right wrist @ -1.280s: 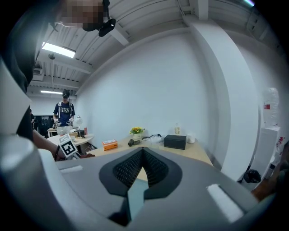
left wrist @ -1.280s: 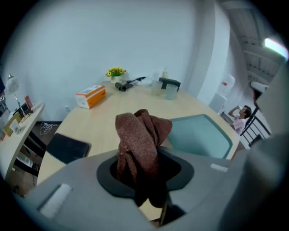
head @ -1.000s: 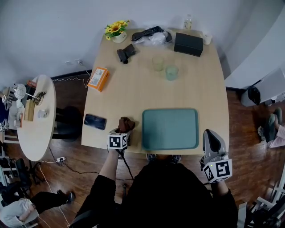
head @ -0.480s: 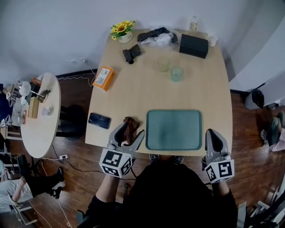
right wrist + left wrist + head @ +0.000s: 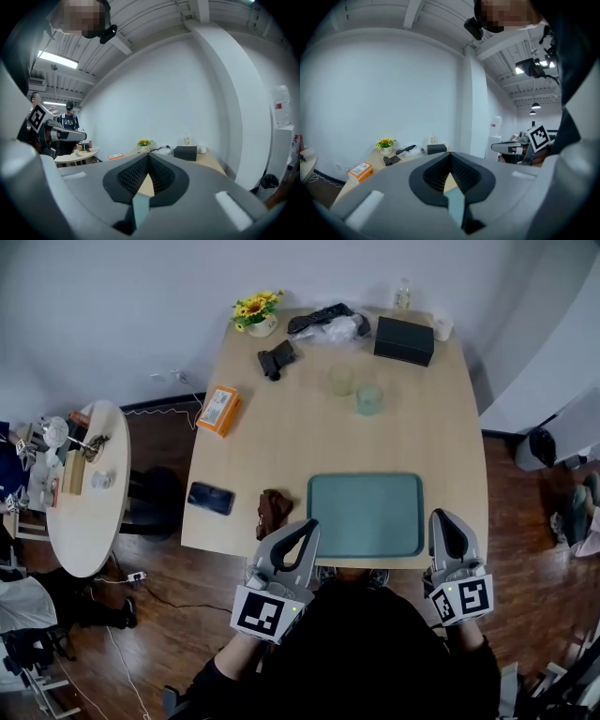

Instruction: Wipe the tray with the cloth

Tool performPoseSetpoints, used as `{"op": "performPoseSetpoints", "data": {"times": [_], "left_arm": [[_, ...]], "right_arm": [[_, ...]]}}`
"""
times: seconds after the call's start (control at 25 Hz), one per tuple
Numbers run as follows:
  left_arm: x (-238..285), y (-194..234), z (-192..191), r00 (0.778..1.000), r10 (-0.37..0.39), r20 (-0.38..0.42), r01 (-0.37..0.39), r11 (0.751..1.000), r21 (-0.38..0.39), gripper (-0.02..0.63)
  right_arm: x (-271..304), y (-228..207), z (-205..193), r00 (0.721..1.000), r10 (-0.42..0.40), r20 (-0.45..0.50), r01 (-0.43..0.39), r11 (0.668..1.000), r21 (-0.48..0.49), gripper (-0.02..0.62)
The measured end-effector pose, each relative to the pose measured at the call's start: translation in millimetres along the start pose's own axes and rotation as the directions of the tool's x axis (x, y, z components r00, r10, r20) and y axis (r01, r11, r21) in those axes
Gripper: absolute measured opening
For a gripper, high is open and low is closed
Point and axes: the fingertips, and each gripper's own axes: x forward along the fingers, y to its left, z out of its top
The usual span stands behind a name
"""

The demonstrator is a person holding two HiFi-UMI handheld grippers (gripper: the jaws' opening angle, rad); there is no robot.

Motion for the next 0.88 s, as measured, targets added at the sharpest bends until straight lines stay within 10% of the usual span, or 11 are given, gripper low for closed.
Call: {"op": "performPoseSetpoints", "data": {"times": [0.88], "left_arm": [[0, -7, -18, 0.999, 0.012, -0.052, -0.012, 1.0, -0.01, 0.009]], "right_arm": [[-15, 3, 5, 1.0, 0.008, 0.005, -0.007, 0.999, -0.035, 0.001]]}}
